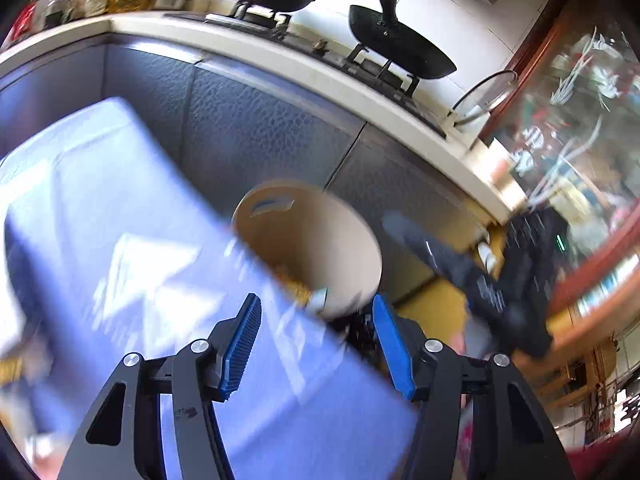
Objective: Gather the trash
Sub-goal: 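Carry the yellow box to the beige bin and open the left tool, then grasp the sponge pack with the left tool while the right tool grasps the pink cup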
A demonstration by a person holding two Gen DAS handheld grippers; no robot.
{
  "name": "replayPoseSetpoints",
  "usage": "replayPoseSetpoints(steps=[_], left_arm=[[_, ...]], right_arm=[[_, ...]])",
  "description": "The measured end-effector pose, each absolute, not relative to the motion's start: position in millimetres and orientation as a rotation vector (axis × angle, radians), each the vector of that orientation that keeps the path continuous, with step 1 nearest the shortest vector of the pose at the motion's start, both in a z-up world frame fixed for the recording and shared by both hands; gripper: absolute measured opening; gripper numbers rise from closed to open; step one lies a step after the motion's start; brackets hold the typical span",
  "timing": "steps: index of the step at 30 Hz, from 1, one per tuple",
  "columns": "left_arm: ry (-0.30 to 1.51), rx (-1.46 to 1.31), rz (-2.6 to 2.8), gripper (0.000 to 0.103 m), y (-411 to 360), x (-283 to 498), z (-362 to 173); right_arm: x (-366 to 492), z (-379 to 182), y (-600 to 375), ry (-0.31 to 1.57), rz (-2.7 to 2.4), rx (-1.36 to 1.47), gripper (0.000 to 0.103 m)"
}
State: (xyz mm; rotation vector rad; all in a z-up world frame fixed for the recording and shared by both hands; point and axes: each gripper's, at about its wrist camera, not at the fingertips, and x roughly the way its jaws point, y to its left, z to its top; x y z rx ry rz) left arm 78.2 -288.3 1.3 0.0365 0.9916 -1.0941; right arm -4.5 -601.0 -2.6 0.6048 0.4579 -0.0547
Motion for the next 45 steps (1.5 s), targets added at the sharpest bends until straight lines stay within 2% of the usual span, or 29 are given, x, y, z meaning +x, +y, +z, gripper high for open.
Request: replayPoseSetpoints(steps=[7,12,16,24,26,30,39,41,43,44,45], left_arm=[[1.036,-0.005,-0.921,0.053,-154.3,51.9,-9.9],[1.026,-0.166,-0.737,0.053,-62.6,62.3,-11.5],[0.995,-0.236,-0.67,0.047,-23.8,81.4,-14.4],[0.991,-0.205,-0.704,0.045,-44.5,119.1,-28.4],[0.972,-0.174,-0.686,0.051,-57.7,123.6,-29.5],[0.97,-0.123,-0.704,0.07,-78.1,124.1,-25.2],[0.979,0.009,-0.627,0.081,-96.2,123.9,-30.5],[1.002,0.01,-0.609,0.078,-95.2,127.6,-35.3],[1.035,-0.029,-0.626,0.062,-92.1,131.6,-39.9],[1.041,-0.047,-0.628,0.06,-90.3,132.2,-40.4],[1.045,-0.056,-0.627,0.058,-88.8,131.8,-40.1]], right_arm=[[24.7,-19.6,-518.0,0.595,0.157,0.61,0.046],[43.1,-33.9,-445.5,0.701,0.3,0.59,0.045],[42.7,-32.1,-385.1,0.758,0.369,0.475,0.045],[18.1,-45.4,-341.8,0.854,0.25,0.281,0.047],[12.5,-49.4,-356.1,0.856,0.201,0.315,0.048],[2.1,-45.4,-377.9,0.839,0.17,0.413,0.048],[16.7,-52.8,-377.0,0.856,0.329,0.608,0.048],[22.8,-55.6,-369.6,0.866,0.356,0.609,0.048],[26.5,-60.2,-359.1,0.879,0.387,0.617,0.047],[28.9,-62.9,-354.0,0.894,0.396,0.614,0.044],[28.9,-64.7,-350.9,0.904,0.403,0.607,0.034]])
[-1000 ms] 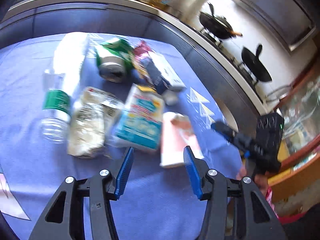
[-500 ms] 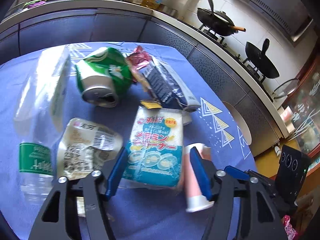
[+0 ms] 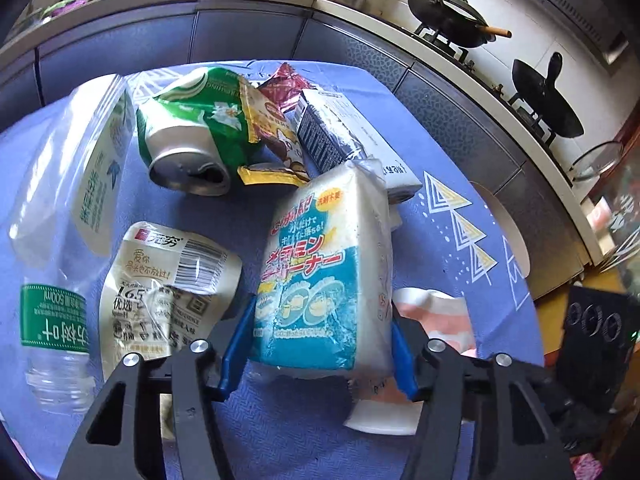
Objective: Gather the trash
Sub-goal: 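Grasp the sponge pack with the left tool while the right tool grasps the pink cup, then carry the sponge pack and pink cup to the bin and open both tools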
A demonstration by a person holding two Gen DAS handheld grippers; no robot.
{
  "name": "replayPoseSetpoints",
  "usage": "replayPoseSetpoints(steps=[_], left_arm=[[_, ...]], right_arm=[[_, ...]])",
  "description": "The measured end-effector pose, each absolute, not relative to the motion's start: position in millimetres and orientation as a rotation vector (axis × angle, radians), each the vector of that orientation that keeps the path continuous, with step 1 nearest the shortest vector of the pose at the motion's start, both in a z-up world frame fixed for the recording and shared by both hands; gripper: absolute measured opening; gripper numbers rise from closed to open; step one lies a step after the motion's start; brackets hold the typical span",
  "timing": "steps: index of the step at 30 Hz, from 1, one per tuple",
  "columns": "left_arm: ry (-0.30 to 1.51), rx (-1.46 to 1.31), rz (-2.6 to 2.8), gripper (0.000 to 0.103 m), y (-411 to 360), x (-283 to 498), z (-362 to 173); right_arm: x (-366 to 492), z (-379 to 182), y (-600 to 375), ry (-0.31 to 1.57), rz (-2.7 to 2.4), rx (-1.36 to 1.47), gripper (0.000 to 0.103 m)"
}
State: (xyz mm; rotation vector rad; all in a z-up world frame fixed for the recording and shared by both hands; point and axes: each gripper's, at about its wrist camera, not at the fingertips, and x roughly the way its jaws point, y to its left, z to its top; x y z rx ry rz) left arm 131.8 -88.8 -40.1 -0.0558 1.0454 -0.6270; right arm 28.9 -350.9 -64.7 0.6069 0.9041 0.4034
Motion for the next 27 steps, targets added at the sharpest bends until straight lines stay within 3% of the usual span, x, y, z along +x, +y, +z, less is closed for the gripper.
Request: replayPoseSetpoints(steps=[4,14,27], left_arm=[[1.021,-0.051,-0.625,0.055,-79.9,118.6,-30.5],[1.029,-0.068,-0.75,0.055,-73.8,70.5,-19.0],[1.112,0.027,-0.851,0.055,-133.8,53.0,-39.7]], right_arm=[[20.3,-56.6,-357.8,0.862,0.424,0.615,0.021],[-15.3,-40.0,-417.0,0.771,0.269,0.644,0.02],[-30.5,-45.2,-454.4,0.752,0.187,0.65,0.02]])
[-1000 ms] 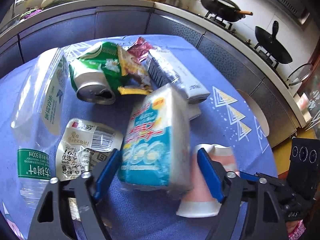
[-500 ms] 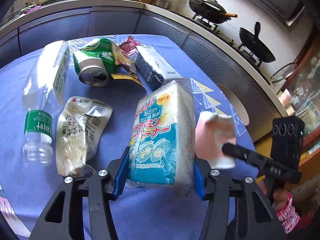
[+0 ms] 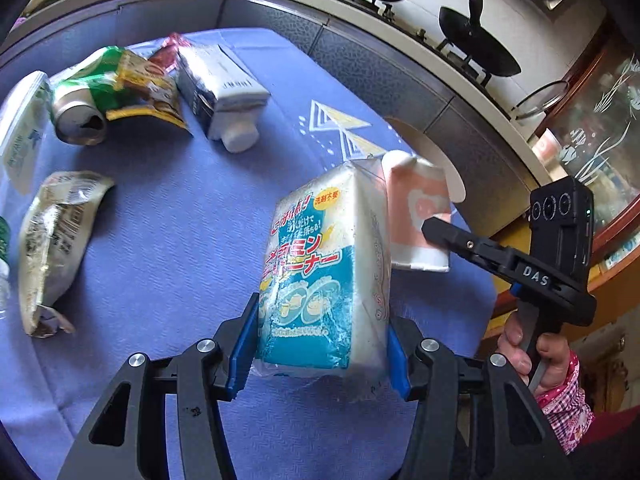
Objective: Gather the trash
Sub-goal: 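Carry the sponge pack and pink cup to the bin and open both tools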
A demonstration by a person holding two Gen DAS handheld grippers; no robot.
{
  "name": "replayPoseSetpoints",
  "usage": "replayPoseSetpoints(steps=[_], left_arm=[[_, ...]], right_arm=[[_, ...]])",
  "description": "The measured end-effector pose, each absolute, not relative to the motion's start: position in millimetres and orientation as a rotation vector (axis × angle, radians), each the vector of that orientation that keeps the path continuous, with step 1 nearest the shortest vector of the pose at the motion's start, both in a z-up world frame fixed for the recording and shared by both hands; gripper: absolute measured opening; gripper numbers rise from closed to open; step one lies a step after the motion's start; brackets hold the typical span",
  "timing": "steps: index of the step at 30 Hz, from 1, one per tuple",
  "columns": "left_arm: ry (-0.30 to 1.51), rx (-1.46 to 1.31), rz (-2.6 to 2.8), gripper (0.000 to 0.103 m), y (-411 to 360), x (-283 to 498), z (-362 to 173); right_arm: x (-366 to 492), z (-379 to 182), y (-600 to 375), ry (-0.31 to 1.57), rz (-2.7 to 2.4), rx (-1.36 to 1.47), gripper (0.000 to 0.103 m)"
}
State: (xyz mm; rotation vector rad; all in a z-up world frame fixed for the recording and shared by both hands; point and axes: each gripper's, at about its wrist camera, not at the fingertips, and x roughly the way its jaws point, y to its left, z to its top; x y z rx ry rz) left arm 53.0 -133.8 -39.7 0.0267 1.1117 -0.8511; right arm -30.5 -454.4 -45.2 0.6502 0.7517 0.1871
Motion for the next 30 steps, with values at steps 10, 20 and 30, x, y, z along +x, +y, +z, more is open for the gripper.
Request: replayPoseSetpoints(steps=[10,20,30], left_arm=[[1.1,0.14,-0.925,0.055,-191.5,58.8,-30.3],[1.071,0.167,-1.078,0.055,-308.8,79.0,-2.7],[1.157,0.21,-1.058,0.063,-422.6,110.7,-34.8]], right_arm=[[-40.2,-49.9,-511.9,0.661,0.126,0.782,0.02],[-63.5,-23.6,-619.3,0.435,-0.205,0.82,0.02],[-55.1,-64.2,-658.9,0.476,-0.348,0.877,0.022]])
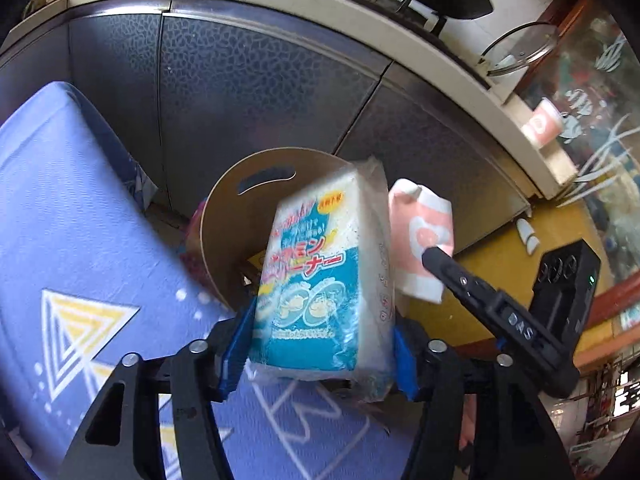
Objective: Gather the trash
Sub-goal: 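Carry the sponge pack and pink cup to the bin and open both tools, then move both tools back over the table toward the bottle and wrapper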
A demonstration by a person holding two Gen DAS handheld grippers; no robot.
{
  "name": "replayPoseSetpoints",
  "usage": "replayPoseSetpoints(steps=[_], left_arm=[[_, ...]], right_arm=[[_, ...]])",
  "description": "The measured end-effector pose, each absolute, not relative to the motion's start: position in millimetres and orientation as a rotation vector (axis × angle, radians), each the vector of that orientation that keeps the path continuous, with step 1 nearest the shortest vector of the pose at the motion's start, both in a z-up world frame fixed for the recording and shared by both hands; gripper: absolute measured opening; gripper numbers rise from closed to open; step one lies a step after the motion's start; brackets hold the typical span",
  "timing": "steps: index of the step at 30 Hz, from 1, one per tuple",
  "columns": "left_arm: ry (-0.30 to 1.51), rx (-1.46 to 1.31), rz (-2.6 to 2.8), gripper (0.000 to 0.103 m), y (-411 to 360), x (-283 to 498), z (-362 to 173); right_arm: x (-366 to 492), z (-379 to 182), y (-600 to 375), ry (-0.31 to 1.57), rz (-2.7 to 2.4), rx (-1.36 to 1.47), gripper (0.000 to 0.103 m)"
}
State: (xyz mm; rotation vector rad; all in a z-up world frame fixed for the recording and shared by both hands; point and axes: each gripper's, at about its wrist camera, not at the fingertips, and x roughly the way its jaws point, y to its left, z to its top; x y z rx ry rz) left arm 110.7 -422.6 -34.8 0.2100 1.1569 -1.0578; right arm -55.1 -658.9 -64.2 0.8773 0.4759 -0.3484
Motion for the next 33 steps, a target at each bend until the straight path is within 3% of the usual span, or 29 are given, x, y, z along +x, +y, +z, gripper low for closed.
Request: replayPoseSetpoints(steps=[3,5,7,14,21,33], left_arm=[[1.172,0.202,-1.037,0.064,-429.9,114.1,-44.6],[1.176,0.195,-1.024,0.072,-430.7,114.5,-47.7],[1.167,0.187,-1.025,0.076,-428.8,113.8,-44.7],[1.075,0.113,-1.045,0.075,-393.1,104.1,-11.7],[0.981,0.125,-0.982,0.072,-298.4,73.2,-5.0],[0.872,0.079,-0.578,0.072,-121.2,54.6,-0.6]], right_arm=[[-50.1,-69.7,-662.0,0.484,-0.349,0.867,0.025],[-48.7,-71.2,-663.0,0.476,-0.34,0.865,0.029],[-47.9,-69.9,-662.0,0.468,-0.347,0.857,0.044],[-48.4,-47.2,-653.3,0.425,-0.329,0.815,0.044],[-36.8,-30.8,-614.4,0.46,-0.219,0.792,0.044],[1.7,-29.2,-425.2,0.699,0.052,0.576,0.045]])
